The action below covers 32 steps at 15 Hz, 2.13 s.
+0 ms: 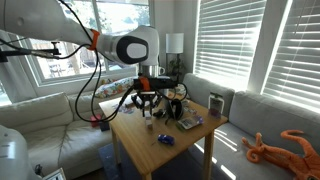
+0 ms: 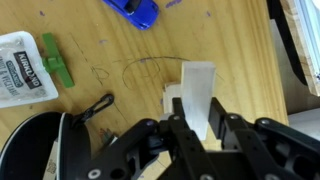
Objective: Stack the wooden block on the right
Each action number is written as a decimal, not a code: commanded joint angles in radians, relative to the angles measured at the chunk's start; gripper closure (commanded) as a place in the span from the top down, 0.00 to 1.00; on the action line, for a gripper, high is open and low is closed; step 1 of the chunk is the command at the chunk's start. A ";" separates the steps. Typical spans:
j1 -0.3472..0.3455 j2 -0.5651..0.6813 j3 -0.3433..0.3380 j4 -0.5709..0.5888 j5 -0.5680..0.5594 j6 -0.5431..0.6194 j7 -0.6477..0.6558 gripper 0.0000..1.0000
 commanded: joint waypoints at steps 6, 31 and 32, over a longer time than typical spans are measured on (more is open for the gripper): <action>-0.008 -0.032 0.001 -0.049 0.002 0.084 -0.085 0.29; 0.022 -0.087 -0.002 -0.215 0.115 0.308 -0.159 0.07; 0.023 -0.089 -0.003 -0.215 0.116 0.315 -0.162 0.07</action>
